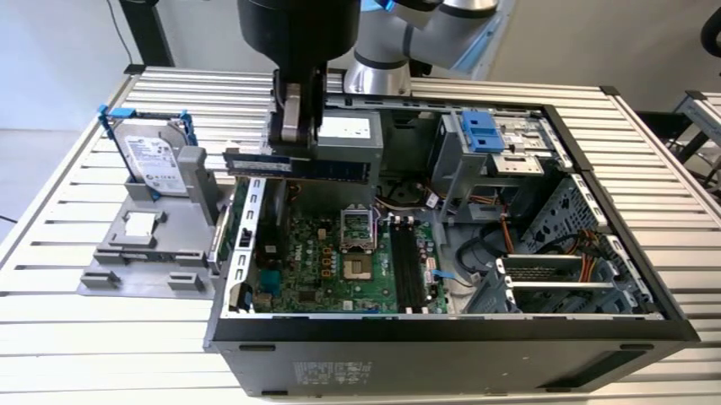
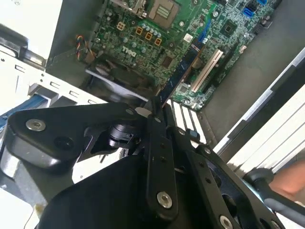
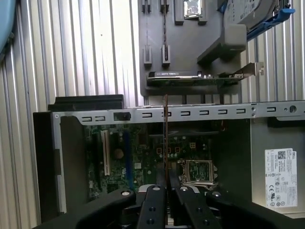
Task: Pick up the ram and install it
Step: 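Pick up the ram and move it above insertion slot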
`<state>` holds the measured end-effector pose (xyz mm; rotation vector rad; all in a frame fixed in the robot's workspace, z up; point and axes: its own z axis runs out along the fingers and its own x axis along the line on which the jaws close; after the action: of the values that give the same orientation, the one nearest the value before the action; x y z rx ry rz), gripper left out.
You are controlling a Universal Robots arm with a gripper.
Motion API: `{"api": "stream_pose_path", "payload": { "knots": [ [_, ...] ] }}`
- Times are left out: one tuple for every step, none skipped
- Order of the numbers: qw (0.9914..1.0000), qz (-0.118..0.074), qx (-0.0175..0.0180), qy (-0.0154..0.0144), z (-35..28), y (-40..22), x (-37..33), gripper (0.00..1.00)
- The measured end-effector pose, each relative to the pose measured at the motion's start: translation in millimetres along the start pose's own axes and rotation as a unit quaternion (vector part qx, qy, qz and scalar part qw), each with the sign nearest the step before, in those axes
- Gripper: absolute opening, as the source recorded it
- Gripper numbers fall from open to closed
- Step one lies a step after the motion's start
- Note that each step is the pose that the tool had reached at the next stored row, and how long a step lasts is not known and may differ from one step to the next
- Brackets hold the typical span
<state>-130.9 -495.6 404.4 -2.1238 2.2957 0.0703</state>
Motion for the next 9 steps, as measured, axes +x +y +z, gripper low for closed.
{"api": "stream_pose_path", "payload": {
  "knots": [
    [1.00000,0.000,0.0000,0.0000,0.0,-1.8,-0.2,0.00],
    [1.00000,0.000,0.0000,0.0000,0.0,-3.6,-0.3,0.00],
    [1.00000,0.000,0.0000,0.0000,-0.1,-5.5,-0.5,0.00],
    [1.00000,0.000,0.0000,0.0000,-0.1,-7.3,-0.6,0.00],
    [1.00000,0.000,0.0000,0.0001,-0.2,-9.2,-0.8,0.00],
    [1.00000,0.000,0.0000,0.0001,-0.2,-10.9,-0.9,0.00],
    [1.00000,0.000,0.0000,0.0001,-0.3,-12.7,-1.1,0.00],
    [1.00000,0.000,0.0000,0.0001,-0.3,-14.5,-1.3,0.00],
    [1.00000,0.000,0.0000,0.0001,-0.3,-16.3,-1.4,0.00]
  ]
}}
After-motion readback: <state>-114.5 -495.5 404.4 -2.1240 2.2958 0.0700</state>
